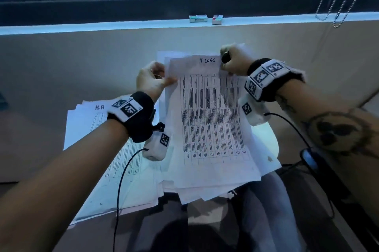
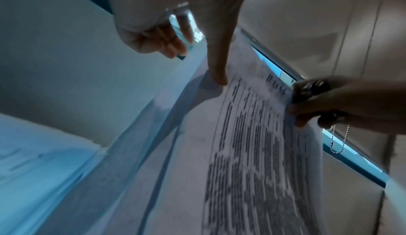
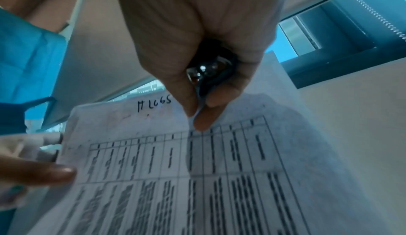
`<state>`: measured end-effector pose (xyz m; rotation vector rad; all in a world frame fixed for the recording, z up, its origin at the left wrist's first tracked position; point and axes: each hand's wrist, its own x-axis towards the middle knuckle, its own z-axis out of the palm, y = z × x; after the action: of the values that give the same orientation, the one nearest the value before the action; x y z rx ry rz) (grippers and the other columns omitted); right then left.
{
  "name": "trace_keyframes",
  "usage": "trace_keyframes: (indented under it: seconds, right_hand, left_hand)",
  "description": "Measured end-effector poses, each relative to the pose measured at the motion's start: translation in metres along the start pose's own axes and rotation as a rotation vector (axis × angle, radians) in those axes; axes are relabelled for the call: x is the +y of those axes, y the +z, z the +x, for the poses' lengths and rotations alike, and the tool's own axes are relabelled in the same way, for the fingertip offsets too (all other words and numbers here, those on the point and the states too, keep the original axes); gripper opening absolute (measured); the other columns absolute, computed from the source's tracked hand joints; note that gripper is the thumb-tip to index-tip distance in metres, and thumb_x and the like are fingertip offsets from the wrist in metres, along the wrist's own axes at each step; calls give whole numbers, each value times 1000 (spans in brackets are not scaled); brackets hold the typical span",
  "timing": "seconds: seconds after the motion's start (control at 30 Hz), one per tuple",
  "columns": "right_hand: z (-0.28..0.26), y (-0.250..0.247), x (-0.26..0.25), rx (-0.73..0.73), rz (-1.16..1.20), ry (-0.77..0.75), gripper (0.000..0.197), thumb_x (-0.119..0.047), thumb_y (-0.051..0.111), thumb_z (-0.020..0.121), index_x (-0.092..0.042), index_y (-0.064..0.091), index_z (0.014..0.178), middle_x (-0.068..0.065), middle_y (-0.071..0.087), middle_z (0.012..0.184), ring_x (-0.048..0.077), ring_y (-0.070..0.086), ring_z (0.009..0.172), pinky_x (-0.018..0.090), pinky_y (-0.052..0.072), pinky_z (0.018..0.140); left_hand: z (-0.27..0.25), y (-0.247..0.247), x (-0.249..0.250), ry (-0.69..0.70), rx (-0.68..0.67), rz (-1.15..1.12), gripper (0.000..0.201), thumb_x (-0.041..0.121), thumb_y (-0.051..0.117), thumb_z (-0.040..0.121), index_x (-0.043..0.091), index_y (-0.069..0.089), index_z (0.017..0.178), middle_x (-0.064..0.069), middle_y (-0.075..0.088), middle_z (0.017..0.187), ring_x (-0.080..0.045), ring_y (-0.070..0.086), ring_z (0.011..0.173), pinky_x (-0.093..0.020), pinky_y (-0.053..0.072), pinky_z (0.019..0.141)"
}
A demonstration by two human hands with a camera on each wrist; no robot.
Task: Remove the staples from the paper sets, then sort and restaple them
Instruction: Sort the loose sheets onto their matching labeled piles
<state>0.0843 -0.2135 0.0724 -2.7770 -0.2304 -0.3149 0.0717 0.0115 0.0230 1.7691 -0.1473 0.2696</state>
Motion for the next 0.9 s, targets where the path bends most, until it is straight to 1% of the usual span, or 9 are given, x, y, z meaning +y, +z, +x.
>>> trace_keyframes:
  seconds: [0.13, 0.27, 0.33, 0.4, 0.5, 0.6, 0.7, 0.8, 0.9]
  right_hand:
    - [-8, -16, -9, 284, 76, -75, 11, -5, 52, 86, -4, 61, 93, 16, 59, 95, 23, 52, 84, 31, 43, 75]
    - [-32, -56, -30, 683, 90, -237, 16, -10, 52, 83, -2, 61, 93, 19, 61, 98, 18, 50, 88, 15, 41, 73]
    - [-57, -72, -36, 860, 81, -324, 17, -10, 51, 81, 0, 62, 91, 19, 63, 94, 15, 51, 84, 5, 34, 68]
    - [-90, -78, -36, 940, 170, -400, 14, -10, 50, 83, -5, 62, 88, 18, 62, 89, 25, 59, 79, 29, 47, 67]
    - [-146, -59, -31, 833, 284, -393, 17, -11, 51, 86, -25, 57, 93, 5, 54, 84, 30, 58, 72, 45, 51, 64]
    - [-186, -15, -18, 621, 269, -314, 18, -16, 50, 83, -17, 61, 97, -15, 47, 76, 16, 52, 67, 44, 50, 63]
    - [-207, 28, -10, 517, 248, -259, 21, -17, 50, 78, -27, 53, 96, -3, 62, 85, 19, 56, 67, 38, 47, 62]
    - [-215, 44, -5, 527, 186, -288, 27, -12, 52, 75, -23, 53, 100, 5, 66, 88, 12, 51, 71, 24, 40, 59]
    - [-211, 43, 6, 539, 191, -209, 37, -22, 50, 77, -14, 57, 113, 9, 65, 91, 14, 48, 72, 25, 36, 58]
  left_hand:
    - [5, -4, 12, -5, 185, 214, 79, 23, 85, 62, 14, 41, 127, -5, 53, 116, -20, 51, 106, -30, 45, 89]
    - [4, -14, 57, 206, 108, -98, 26, 16, 81, 67, 27, 71, 89, 8, 69, 88, -17, 66, 91, -33, 55, 81]
    - [-2, -21, 75, 406, 58, -178, 30, 7, 76, 71, 36, 72, 75, 24, 69, 76, 2, 65, 82, -19, 52, 75]
    - [-17, -28, 89, 524, -17, -167, 34, 2, 68, 77, 36, 70, 77, 33, 64, 70, 13, 59, 75, -10, 47, 71]
    - [-48, -42, 80, 574, -130, 40, 16, 25, 66, 72, 40, 68, 70, 30, 65, 75, 7, 60, 80, -18, 44, 75]
    - [-77, -53, 40, 481, -365, 202, 9, 28, 60, 66, 29, 64, 74, 28, 68, 87, 2, 60, 95, -19, 41, 92]
    - [-105, -53, 9, 468, -546, 391, 34, 36, 48, 69, 25, 71, 92, 36, 63, 99, 2, 59, 105, -16, 41, 96]
    - [-115, -55, -8, 517, -693, 565, 46, 36, 41, 81, 38, 41, 128, 8, 60, 125, -13, 54, 120, -26, 39, 103]
    - [-113, -60, -6, 365, -702, 464, 43, 19, 55, 89, 46, 49, 121, 19, 58, 122, -1, 55, 116, -16, 41, 99]
